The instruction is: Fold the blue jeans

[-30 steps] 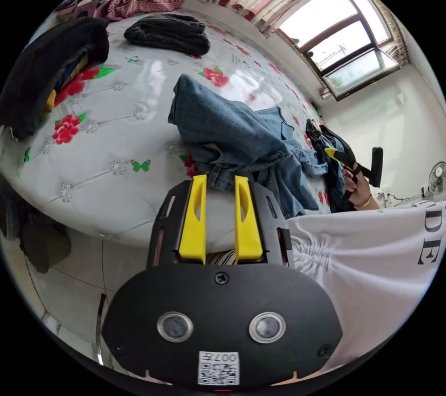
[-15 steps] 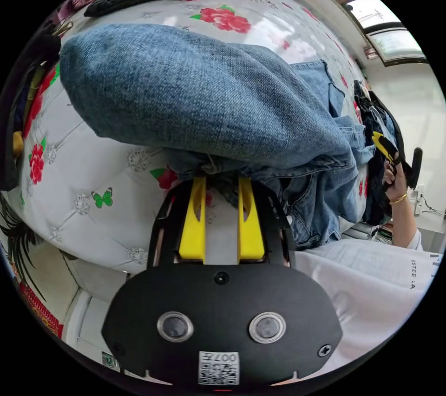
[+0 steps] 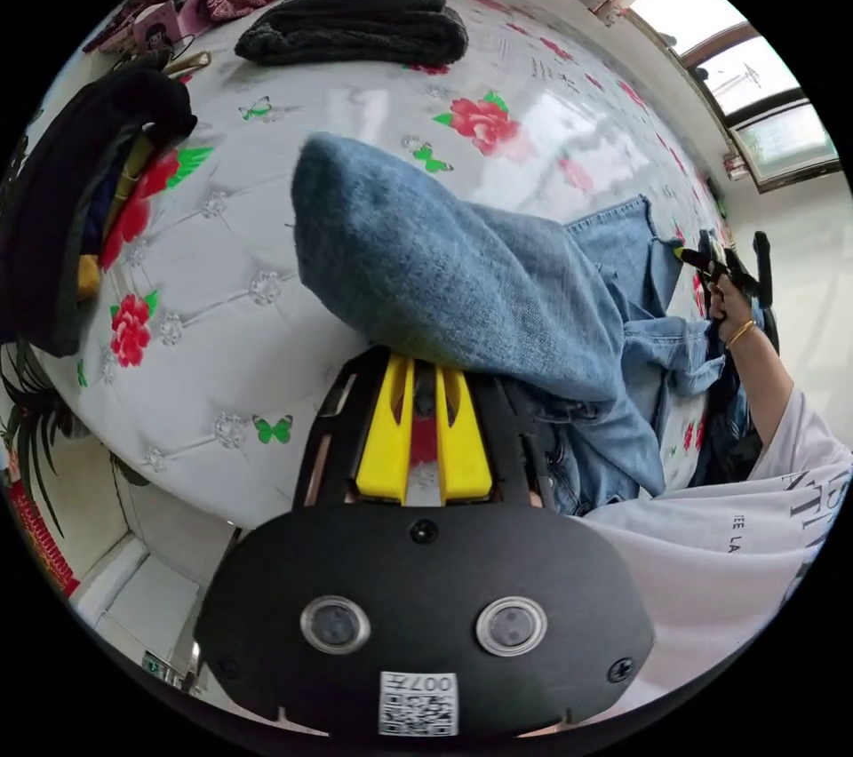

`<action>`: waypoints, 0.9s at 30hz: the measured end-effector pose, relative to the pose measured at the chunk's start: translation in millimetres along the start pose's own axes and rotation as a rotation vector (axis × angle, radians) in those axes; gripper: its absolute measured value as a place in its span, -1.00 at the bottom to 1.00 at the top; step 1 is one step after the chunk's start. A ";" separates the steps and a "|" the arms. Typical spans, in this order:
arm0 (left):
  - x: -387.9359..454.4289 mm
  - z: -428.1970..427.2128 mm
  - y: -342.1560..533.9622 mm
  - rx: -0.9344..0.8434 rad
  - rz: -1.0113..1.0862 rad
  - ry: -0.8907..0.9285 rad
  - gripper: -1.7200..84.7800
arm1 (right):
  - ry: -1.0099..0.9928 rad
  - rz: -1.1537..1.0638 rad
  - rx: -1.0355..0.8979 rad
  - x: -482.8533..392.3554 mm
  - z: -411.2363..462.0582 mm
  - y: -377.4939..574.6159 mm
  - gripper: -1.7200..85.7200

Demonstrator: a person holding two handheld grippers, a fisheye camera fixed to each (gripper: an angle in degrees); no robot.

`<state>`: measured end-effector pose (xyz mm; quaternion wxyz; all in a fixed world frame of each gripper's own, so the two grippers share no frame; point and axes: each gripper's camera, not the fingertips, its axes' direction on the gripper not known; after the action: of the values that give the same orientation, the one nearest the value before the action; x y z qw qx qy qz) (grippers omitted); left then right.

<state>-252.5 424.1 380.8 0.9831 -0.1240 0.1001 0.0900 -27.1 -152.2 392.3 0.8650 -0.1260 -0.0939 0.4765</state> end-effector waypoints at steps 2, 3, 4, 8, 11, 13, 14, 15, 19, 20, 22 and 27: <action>-3.0 -0.5 -15.8 -0.009 0.015 0.004 -0.89 | 0.005 -0.035 0.119 9.3 -36.4 -13.4 -0.95; 1.0 1.8 -23.5 -0.015 0.034 -0.006 -0.89 | 0.006 -0.005 0.199 24.3 -64.4 -22.7 -0.95; 6.6 2.2 -30.3 -0.011 0.048 -0.010 -0.89 | 0.016 0.017 0.250 33.3 -80.3 -27.0 -0.95; 37.0 7.2 -66.1 -0.007 0.166 0.020 -0.87 | 0.143 0.269 0.597 119.4 -198.6 -39.7 -0.92; 55.3 27.2 -87.5 -0.067 0.199 0.034 -0.85 | 0.125 0.403 0.566 182.2 -222.7 -39.8 -0.85; 64.4 31.7 -85.7 -0.066 0.173 0.012 -0.83 | 0.063 0.413 0.454 202.9 -213.3 -29.4 -0.84; 65.6 29.1 -74.8 -0.041 0.161 0.008 -0.82 | 0.000 0.387 0.417 204.4 -203.3 -10.7 -0.83; 64.8 27.8 -67.8 -0.033 0.151 0.010 -0.82 | -0.054 0.333 0.391 196.5 -190.7 13.9 -0.83; 41.4 13.5 -7.8 -0.012 0.022 0.071 -0.77 | -0.097 0.200 0.247 146.5 -138.3 113.6 -0.82; 37.5 7.6 8.0 -0.002 0.000 0.100 -0.76 | -0.104 0.180 0.188 128.9 -122.1 151.1 -0.81; 40.4 2.4 25.2 0.002 0.002 0.140 -0.73 | -0.103 0.189 0.109 107.5 -105.6 203.7 -0.80; 94.8 18.7 37.8 -0.015 0.104 0.141 -0.63 | -0.192 0.258 -0.002 77.7 -92.9 279.3 -0.76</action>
<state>-165.5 479.5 369.3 0.9667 -0.1321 0.1746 0.1326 -183.4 45.4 221.4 0.7835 -0.0919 -0.1597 0.5934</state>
